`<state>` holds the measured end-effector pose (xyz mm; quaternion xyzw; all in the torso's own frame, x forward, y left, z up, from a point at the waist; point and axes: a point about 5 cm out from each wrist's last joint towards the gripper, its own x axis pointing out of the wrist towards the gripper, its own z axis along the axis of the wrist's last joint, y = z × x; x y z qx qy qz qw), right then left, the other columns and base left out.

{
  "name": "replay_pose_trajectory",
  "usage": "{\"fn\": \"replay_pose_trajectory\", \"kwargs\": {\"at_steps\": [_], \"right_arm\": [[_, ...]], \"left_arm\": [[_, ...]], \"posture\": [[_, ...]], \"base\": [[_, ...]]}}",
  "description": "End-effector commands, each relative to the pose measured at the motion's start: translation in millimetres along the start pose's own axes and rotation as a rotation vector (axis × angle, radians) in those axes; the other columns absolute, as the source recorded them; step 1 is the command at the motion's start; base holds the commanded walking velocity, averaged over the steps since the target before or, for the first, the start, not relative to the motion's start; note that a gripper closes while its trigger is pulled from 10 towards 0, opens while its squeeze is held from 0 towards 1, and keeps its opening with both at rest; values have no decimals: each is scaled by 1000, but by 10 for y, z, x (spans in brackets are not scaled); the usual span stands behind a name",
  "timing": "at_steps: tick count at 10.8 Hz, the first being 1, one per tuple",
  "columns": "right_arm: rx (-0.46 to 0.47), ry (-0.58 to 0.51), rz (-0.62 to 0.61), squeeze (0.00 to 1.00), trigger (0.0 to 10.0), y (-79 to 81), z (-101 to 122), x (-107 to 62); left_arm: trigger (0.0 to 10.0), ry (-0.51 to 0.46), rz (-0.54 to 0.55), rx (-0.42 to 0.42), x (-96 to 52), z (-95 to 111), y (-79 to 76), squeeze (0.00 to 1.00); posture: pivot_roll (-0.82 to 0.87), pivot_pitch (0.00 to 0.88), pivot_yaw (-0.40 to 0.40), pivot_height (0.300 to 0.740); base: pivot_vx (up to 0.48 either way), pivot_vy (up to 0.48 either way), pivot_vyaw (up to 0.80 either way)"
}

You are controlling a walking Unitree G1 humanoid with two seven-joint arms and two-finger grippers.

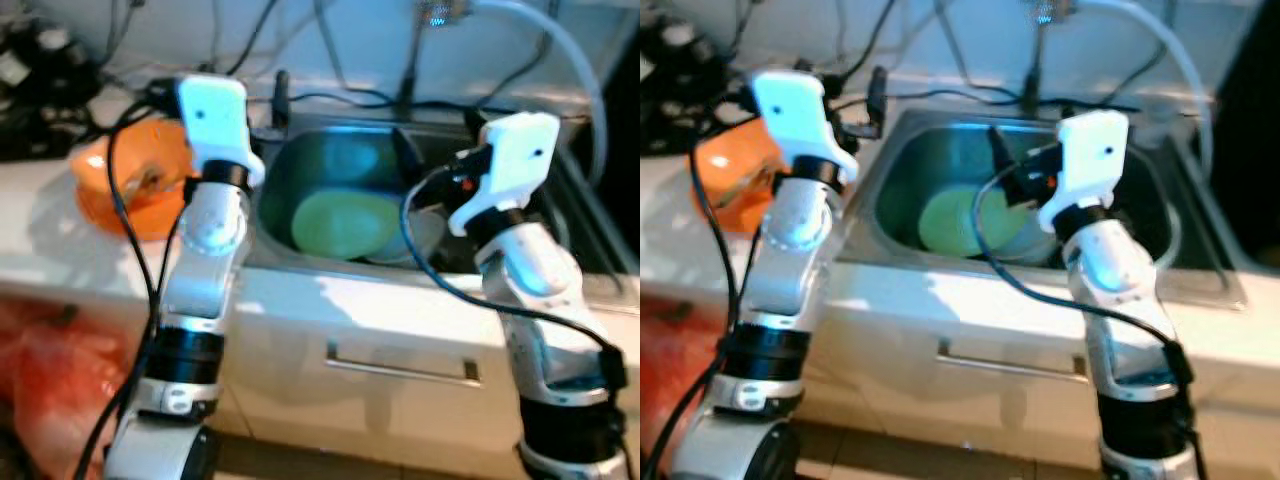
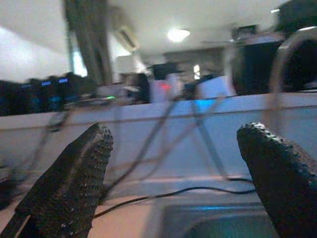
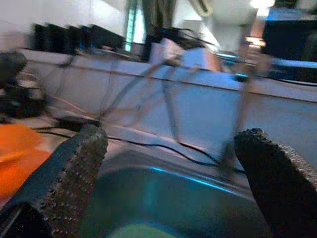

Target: Kitchen organization

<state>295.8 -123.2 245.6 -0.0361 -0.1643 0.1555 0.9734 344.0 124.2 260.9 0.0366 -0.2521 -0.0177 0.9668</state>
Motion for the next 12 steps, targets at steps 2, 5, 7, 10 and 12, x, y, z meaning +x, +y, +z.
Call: {"fn": "replay_pose_trajectory", "kwargs": {"at_steps": [2, 5, 7, 10, 12], "right_arm": [[-4, -7, 29, 0, 10000, 47, 10, 8], [25, 21, 104, 0, 10000, 133, -30, -15], [113, 131, 282, 0, 10000, 313, -145, -100], [184, 240, 378, 0, 10000, 458, -329, -338], [190, 280, 390, 0, 10000, 441, -359, -407]], "left_arm": [[10000, 12, 41, 24, -6, -12, 101, 0], [10000, 98, 108, 110, -69, -243, 235, 0], [10000, 130, 100, 145, -106, -356, 269, 0], [10000, 178, 116, 183, -171, -532, 305, 0], [10000, 186, 169, 236, -196, -575, 427, 0]], "posture": [[-50, 0, 21, 740], [-51, 0, 27, 740], [-53, 0, 27, 740], [-72, 3, 17, 740], [-75, 13, 13, 740]], "base": [[0, 0, 0], [0, 0, 0], [0, 0, 0], [0, 0, 0], [0, 0, 0]]}}
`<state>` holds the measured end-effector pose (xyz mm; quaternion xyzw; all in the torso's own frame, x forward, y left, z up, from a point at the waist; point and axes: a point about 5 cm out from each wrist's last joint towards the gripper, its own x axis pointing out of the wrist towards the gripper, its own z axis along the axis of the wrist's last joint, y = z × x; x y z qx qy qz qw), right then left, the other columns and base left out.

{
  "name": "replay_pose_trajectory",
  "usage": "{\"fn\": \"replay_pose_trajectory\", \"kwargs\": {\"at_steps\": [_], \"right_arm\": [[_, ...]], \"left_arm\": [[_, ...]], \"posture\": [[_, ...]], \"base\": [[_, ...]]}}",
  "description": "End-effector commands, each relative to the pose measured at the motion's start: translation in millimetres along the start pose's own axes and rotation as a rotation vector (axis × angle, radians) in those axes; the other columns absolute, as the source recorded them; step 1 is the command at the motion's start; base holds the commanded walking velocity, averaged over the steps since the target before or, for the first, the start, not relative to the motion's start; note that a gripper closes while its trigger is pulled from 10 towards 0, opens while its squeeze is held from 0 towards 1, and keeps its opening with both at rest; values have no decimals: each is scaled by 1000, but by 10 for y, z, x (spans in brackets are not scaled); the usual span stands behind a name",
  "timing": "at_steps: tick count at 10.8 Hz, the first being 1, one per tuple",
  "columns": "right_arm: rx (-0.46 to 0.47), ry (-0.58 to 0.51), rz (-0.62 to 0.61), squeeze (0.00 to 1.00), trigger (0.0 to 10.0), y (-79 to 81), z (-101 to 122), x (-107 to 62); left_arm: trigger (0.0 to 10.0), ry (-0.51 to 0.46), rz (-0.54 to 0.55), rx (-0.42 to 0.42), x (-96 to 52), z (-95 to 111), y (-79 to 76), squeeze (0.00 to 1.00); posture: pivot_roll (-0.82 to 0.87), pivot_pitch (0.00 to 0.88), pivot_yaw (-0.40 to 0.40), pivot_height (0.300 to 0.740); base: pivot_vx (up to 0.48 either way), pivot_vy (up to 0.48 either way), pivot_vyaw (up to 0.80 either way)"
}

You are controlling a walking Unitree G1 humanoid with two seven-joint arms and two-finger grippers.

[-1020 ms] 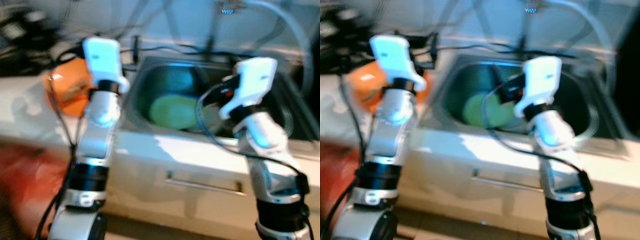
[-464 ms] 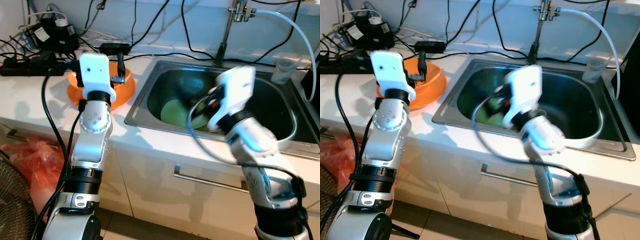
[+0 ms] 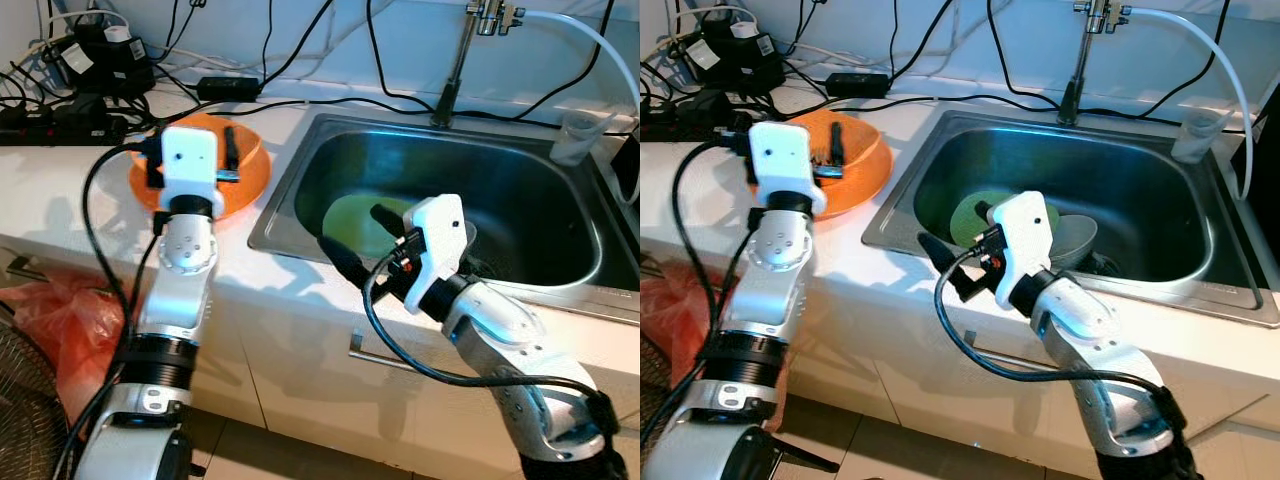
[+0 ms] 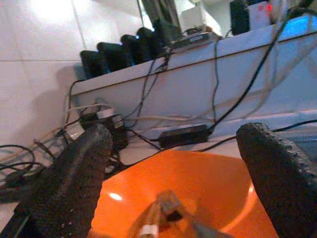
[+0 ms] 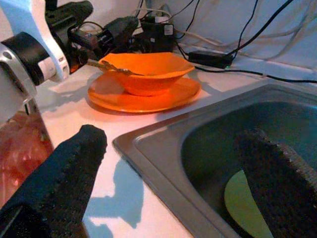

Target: Kitchen organization

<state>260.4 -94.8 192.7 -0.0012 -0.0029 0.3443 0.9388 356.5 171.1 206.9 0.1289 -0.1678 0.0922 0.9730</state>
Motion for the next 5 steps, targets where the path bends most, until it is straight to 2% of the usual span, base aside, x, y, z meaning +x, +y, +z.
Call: {"fn": "replay_pose_trajectory", "kwargs": {"at_steps": [1, 2, 4, 5], "right_arm": [[8, 14, 15, 0, 10000, 10, -4, -35], [6, 25, 28, 0, 10000, 22, -17, -37], [2, 41, 48, 0, 10000, 48, -43, -25], [3, 46, 52, 0, 10000, 53, -48, -17]], "left_arm": [[10000, 16, 51, 29, -23, -80, 103, 0], [10000, 12, 79, 37, -20, -68, 168, 0], [10000, 9, 75, 46, -70, -67, 176, 0], [10000, 43, 63, 45, -145, -175, 149, 0]], "posture": [[-71, 19, 5, 740], [-65, 20, 0, 740], [-52, 21, -4, 740], [-52, 23, -9, 740]], "base": [[0, 0, 0], [0, 0, 0], [0, 0, 0], [0, 0, 0]]}}
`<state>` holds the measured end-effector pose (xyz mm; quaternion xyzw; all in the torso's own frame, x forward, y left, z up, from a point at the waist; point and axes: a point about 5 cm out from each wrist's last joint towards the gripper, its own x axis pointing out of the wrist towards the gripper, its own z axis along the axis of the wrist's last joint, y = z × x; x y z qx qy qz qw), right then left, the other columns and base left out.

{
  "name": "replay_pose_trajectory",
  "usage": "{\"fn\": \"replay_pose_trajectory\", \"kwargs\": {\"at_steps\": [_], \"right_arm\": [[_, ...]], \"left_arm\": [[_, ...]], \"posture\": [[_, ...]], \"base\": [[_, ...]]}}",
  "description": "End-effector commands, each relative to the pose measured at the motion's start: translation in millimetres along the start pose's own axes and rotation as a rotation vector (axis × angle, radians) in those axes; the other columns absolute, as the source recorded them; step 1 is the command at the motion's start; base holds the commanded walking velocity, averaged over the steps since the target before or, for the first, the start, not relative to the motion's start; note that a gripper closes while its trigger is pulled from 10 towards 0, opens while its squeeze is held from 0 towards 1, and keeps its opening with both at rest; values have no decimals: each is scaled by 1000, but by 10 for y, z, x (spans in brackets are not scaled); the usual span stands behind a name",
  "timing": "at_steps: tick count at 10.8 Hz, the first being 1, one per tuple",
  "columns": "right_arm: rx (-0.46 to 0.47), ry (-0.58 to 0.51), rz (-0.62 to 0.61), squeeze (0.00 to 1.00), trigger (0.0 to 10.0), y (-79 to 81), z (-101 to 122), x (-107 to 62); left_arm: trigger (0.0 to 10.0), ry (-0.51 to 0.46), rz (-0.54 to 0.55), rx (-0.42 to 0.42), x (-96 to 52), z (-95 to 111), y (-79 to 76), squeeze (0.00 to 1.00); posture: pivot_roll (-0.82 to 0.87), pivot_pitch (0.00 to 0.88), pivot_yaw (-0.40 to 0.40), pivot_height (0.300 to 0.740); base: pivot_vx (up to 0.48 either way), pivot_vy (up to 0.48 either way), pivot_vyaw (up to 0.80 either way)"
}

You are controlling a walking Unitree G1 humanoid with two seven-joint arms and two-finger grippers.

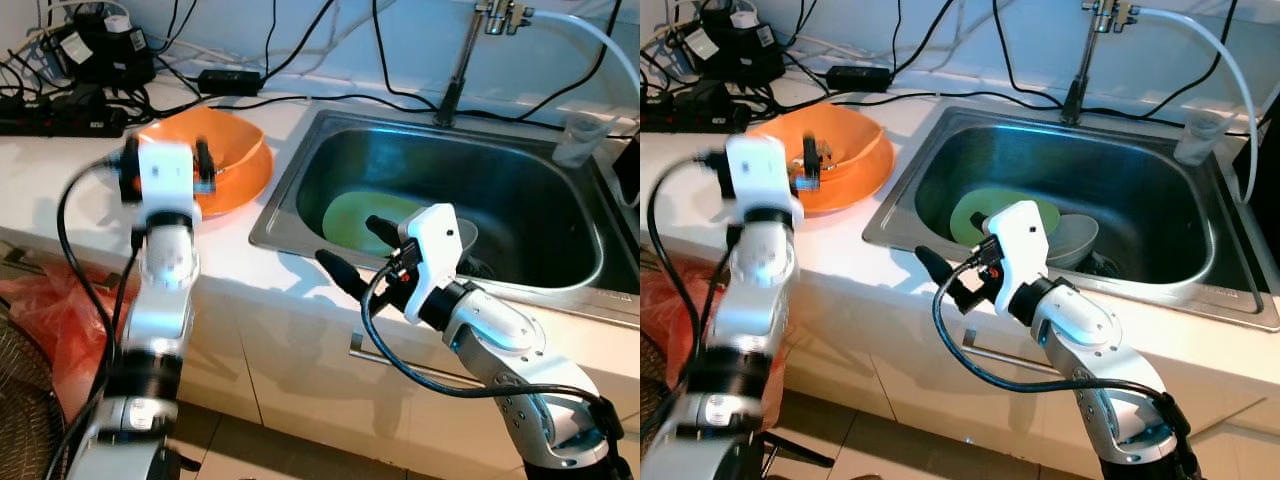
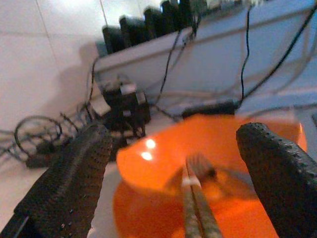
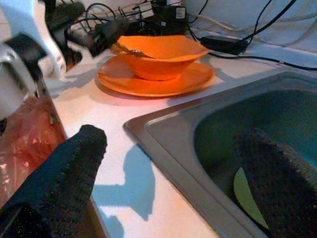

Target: Kitchen organization

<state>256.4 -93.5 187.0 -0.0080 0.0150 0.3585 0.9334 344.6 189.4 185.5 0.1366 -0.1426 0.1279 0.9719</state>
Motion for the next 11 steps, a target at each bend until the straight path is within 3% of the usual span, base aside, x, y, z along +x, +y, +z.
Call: {"fn": "replay_pose_trajectory", "kwargs": {"at_steps": [1, 4, 10, 11], "right_arm": [[0, 10, 27, 0, 10000, 22, 8, 12], [-21, 14, 26, 0, 10000, 4, 26, 4], [-43, 4, 13, 0, 10000, -9, 43, 17], [-48, 4, 10, 0, 10000, -23, 48, 22]], "left_arm": [[10000, -8, -8, 6, -16, -6, -37, 0], [10000, 4, -27, -16, -14, -49, -119, 0], [10000, -26, -18, -23, 49, 39, -99, 0], [10000, -10, 14, -20, 47, 49, -67, 306]], "posture": [[-52, 24, -12, 740], [-66, 20, -17, 740], [-63, 20, -16, 740], [-61, 19, -16, 740]], "base": [[0, 0, 0], [0, 0, 0], [0, 0, 0], [0, 0, 0]]}}
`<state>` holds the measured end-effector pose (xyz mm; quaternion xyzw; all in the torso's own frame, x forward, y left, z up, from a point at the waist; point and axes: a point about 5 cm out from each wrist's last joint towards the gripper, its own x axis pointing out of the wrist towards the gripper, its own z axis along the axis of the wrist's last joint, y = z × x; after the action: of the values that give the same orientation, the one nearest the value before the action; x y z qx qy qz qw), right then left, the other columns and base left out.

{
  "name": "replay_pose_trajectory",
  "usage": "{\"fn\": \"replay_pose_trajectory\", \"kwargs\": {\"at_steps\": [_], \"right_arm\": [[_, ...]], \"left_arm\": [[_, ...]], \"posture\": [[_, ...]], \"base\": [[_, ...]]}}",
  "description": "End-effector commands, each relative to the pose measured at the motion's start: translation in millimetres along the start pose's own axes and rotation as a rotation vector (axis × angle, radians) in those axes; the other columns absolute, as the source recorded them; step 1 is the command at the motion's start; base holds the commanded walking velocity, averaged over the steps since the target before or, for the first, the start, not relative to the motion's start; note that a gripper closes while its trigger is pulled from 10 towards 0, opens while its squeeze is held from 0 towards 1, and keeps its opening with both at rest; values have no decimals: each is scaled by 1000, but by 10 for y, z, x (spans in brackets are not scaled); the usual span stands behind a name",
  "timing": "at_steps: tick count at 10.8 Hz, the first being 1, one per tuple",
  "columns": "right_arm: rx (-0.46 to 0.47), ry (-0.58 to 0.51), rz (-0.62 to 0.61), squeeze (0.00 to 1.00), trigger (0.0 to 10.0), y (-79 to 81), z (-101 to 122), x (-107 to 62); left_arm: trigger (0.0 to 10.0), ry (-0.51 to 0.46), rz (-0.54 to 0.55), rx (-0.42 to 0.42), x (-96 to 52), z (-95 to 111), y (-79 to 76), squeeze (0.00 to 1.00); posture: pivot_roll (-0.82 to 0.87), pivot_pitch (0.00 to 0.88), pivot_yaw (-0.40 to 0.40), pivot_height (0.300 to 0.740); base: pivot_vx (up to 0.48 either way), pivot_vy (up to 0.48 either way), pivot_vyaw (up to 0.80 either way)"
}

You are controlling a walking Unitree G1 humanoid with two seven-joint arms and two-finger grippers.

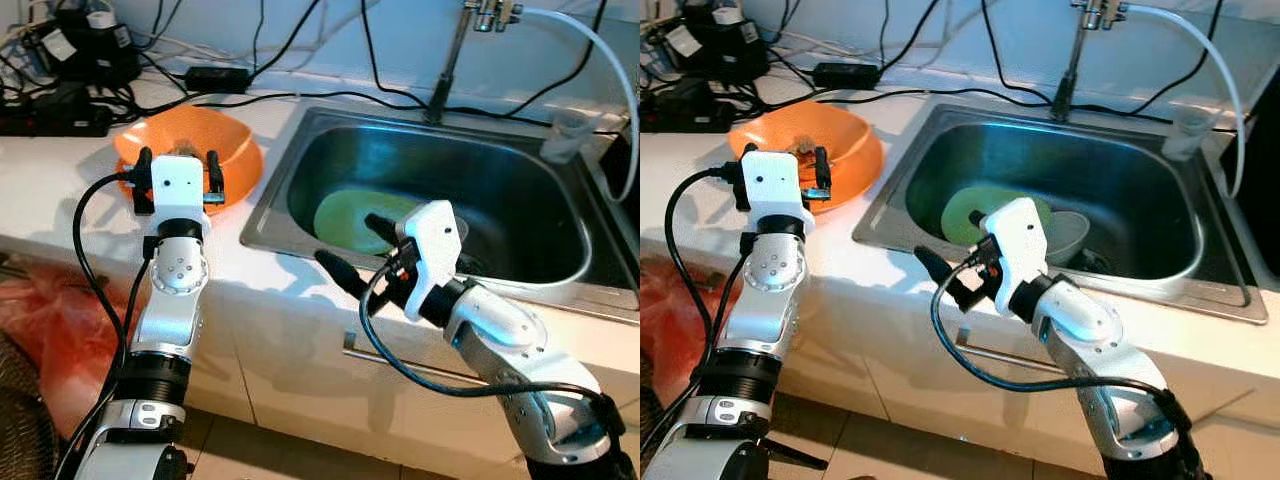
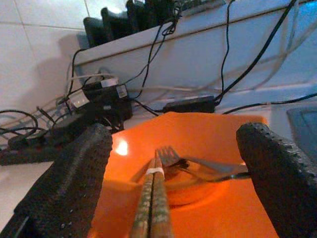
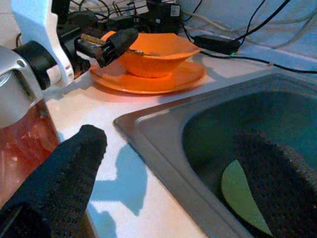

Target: Kitchen organization

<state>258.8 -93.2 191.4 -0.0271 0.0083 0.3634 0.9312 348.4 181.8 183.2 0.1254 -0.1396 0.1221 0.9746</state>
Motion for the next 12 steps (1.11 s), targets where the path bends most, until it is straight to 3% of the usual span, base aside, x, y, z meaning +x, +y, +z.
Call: {"fn": "replay_pose_trajectory", "kwargs": {"at_steps": [1, 3, 4, 8, 10, 12], "right_arm": [[-10, 3, -1, 0, 10000, -21, 1, 13], [-13, 2, 1, 0, 10000, -19, 1, 20], [-16, 1, 1, 0, 10000, -23, 0, 33], [-24, -4, 7, 0, 10000, -41, -4, 64], [-30, -6, 10, 0, 10000, -56, 0, 82], [-30, -11, 12, 0, 10000, -49, -3, 92]], "left_arm": [[10000, -14, 21, -19, 7, 71, 10, 1000], [10000, -16, 17, -22, -22, 105, -19, 1000], [10000, -35, 15, -19, -13, 171, -31, 0], [10000, -32, 7, 25, -190, 118, 40, 0], [10000, -16, -14, 5, -263, 127, -1, 0], [10000, -1, -11, 6, -272, 80, 5, 0]], "posture": [[-56, 15, -15, 740], [-54, 10, -14, 740], [-48, 4, -10, 740], [-31, 0, -22, 740], [-22, 0, -22, 740], [-19, 0, -22, 740]], "base": [[0, 0, 0], [0, 0, 0], [0, 0, 0], [0, 0, 0], [0, 0, 0], [0, 0, 0]]}}
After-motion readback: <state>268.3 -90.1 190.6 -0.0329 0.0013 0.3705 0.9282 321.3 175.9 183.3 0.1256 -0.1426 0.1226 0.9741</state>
